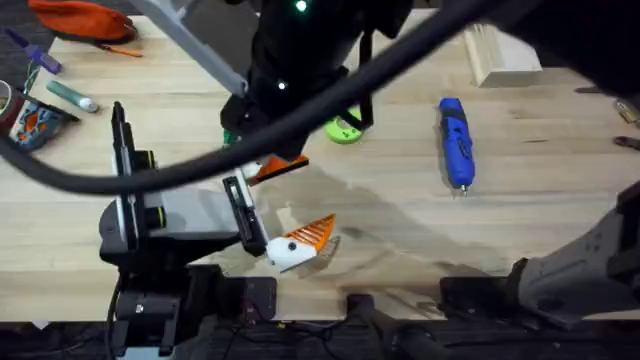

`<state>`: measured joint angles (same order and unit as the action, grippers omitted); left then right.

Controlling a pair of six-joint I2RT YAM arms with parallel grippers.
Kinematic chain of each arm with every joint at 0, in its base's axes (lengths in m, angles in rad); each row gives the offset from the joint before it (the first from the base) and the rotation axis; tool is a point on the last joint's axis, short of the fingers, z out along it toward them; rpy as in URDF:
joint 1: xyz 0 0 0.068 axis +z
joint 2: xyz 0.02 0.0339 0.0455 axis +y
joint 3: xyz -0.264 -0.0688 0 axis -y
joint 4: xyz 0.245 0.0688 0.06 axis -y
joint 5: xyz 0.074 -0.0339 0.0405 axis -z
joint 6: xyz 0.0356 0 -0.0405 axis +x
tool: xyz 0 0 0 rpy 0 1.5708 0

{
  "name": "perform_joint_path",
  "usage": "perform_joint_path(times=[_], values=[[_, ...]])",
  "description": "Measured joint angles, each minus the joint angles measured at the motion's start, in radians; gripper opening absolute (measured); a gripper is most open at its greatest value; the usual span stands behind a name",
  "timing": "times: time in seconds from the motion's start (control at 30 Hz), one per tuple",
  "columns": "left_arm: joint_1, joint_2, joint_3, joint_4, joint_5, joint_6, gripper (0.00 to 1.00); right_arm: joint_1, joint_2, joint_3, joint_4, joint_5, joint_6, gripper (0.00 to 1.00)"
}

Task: Pick up the gripper from the table and insert it into the empty holder that is missing its gripper. Then pick up a screw, insert it into the mounting hole, and use the screwdriver to tighten it. Finally, clean up the table by picking up the vegetable and placing it into the bucket.

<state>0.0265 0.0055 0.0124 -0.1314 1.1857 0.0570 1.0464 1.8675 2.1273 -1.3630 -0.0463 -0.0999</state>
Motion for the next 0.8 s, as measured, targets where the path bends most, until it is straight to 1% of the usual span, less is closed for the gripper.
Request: perform_joint_path(times=[0.1, 0.27, 0.4, 0.63, 0.8], values=[[0.0, 0.0, 0.0, 0.0, 0.0, 0.0, 0.987, 0.002, 0.0, 0.002, -0.012, 0.0, -0.01, 0.006], [0.0, 0.0, 0.0, 0.0, 0.0, 0.003, 0.986, 0.002, 0.005, 0.05, -0.058, 0.0, -0.035, 0.006], [0.0, 0.0, 0.0, 0.0, 0.0, 0.003, 0.986, 0.002, 0.005, 0.055, -0.072, 0.0, -0.047, 0.006], [0.0, 0.0, 0.0, 0.0, 0.0, 0.003, 0.986, 0.003, 0.023, 0.055, -0.025, 0.0, -0.066, 0.006], [0.0, 0.0, 0.0, 0.0, 0.0, 0.003, 0.985, 0.003, 0.046, 0.056, -0.024, -0.001, -0.069, 0.006]])
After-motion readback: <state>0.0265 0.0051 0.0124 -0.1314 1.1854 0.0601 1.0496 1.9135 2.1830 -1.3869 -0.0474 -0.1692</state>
